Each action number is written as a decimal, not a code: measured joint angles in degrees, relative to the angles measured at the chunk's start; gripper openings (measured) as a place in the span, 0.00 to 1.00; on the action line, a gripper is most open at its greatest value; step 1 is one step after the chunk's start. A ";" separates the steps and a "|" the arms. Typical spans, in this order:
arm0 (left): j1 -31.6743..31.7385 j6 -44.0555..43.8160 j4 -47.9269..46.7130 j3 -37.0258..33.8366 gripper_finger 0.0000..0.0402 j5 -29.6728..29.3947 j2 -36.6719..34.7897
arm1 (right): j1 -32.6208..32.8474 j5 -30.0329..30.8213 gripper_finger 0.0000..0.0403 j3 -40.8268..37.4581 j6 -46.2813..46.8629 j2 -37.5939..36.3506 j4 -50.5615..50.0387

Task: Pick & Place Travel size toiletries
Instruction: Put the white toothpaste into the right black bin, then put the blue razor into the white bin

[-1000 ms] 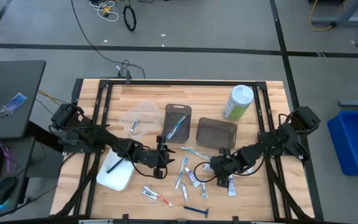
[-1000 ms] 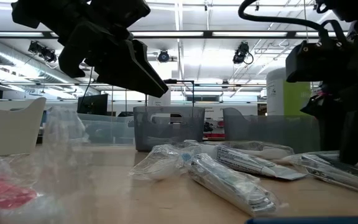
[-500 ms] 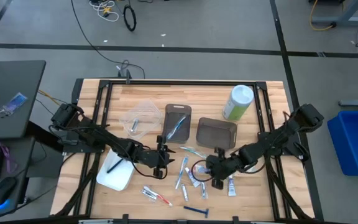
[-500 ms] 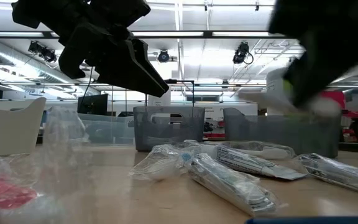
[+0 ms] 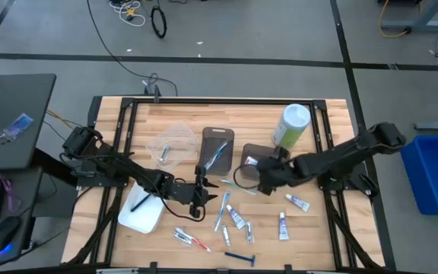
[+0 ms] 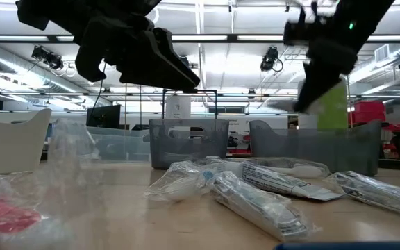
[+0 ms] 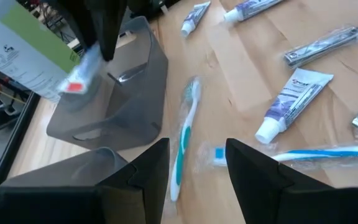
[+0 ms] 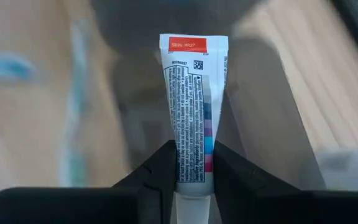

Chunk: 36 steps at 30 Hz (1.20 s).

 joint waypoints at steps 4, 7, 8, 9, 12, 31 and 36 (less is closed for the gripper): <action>0.00 -0.36 0.00 0.00 0.41 0.02 0.00 | -4.09 -2.08 0.24 -0.02 -2.86 1.42 -2.02; 0.00 -0.98 -0.31 0.00 0.41 0.00 0.00 | -6.99 -6.70 0.25 -0.02 -5.78 2.66 -2.10; 0.00 -1.03 -0.33 -0.02 0.41 0.02 0.00 | -7.77 -8.36 0.26 -0.02 -6.72 3.11 -2.27; 0.00 -1.04 -0.31 0.00 0.41 0.02 0.00 | -8.43 -9.56 0.27 -0.02 -7.48 3.57 -2.39; 0.02 -1.06 -0.31 0.00 0.41 0.02 0.00 | -9.90 -10.32 0.32 -0.02 -7.77 4.73 -2.28; 0.09 -4.58 0.03 0.00 0.41 0.02 0.00 | -8.91 -12.28 0.56 12.33 -1.19 4.63 -12.45; 0.09 -5.63 0.02 0.00 0.41 0.02 0.00 | -7.87 -14.83 0.53 17.22 2.43 4.58 -11.05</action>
